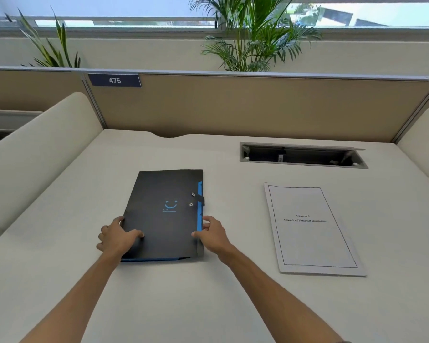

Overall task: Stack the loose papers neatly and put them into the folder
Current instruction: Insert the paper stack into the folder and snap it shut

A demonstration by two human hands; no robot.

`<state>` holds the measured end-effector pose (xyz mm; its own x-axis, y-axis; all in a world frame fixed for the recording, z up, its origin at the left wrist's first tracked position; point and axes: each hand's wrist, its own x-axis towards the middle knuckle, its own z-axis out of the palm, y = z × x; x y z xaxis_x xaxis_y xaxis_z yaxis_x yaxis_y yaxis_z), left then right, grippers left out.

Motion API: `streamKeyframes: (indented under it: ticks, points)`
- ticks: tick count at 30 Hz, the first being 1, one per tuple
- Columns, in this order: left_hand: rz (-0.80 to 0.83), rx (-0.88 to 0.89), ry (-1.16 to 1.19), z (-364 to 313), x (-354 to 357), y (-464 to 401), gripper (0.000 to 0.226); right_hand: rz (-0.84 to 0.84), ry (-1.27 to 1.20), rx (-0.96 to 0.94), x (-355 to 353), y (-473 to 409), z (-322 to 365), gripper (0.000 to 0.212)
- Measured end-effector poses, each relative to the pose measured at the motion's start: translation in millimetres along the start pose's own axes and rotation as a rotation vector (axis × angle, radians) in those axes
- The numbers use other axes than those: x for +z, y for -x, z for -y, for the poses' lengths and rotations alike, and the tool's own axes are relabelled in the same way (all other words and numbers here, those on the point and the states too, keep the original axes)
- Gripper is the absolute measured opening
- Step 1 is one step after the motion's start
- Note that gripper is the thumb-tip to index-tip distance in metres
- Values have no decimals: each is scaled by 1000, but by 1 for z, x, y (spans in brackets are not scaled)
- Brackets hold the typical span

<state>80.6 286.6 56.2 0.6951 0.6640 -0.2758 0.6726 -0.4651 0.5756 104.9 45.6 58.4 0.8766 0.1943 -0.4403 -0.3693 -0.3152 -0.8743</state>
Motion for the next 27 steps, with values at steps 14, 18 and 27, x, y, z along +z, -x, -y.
streamKeyframes:
  ticks: [14, 18, 27]
  points:
    - [141, 89, 155, -20, 46, 34, 67, -259, 218, -79, -54, 22, -30, 57]
    - [138, 120, 97, -25, 57, 46, 66, -282, 333, -72, -67, 26, -45, 47]
    - [69, 187, -172, -35, 70, 78, 62, -275, 704, -139, -86, 38, -53, 33]
